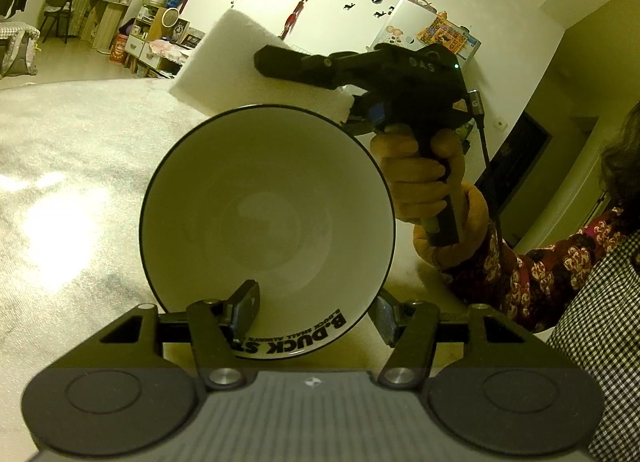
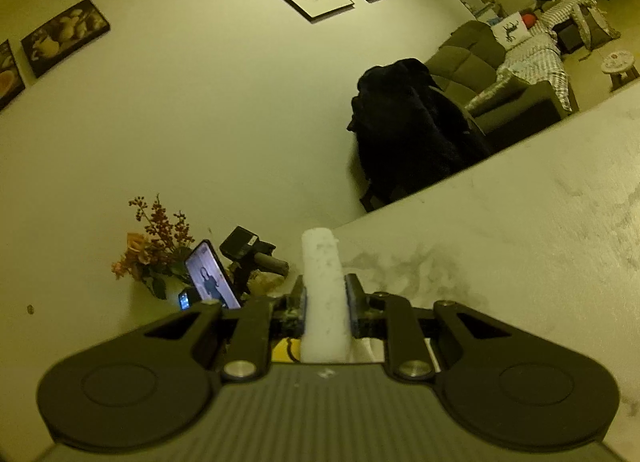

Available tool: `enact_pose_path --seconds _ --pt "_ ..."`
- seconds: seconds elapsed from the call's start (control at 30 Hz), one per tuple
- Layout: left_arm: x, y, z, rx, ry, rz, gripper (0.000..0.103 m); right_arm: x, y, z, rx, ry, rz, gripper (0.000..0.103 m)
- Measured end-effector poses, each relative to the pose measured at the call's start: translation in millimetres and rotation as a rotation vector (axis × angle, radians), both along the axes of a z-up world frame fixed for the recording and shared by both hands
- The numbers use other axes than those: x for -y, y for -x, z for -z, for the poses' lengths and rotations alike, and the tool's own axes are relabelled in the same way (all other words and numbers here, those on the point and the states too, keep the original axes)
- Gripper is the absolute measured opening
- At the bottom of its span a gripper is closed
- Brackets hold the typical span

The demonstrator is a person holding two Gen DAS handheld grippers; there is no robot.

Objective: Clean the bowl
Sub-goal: 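Scrub the sponge over the bowl's outer wall near the rim with the right tool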

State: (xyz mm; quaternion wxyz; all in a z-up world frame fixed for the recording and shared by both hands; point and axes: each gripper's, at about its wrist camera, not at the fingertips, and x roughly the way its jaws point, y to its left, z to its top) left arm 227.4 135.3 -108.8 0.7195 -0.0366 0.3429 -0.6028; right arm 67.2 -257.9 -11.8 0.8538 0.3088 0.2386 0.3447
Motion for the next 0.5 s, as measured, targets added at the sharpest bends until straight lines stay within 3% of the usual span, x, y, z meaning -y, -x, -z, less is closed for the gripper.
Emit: enact_pose_path --seconds 0.23,0.5 --pt "-0.1 0.5 1.6 -0.001 0.001 0.000 0.061 -9.3 -10.6 12.2 -0.055 0.077 0.018 0.020" --pt "0.1 2.5 0.7 0.001 0.000 0.003 0.062 -7.5 -4.6 6.3 -0.022 0.068 0.004 0.020"
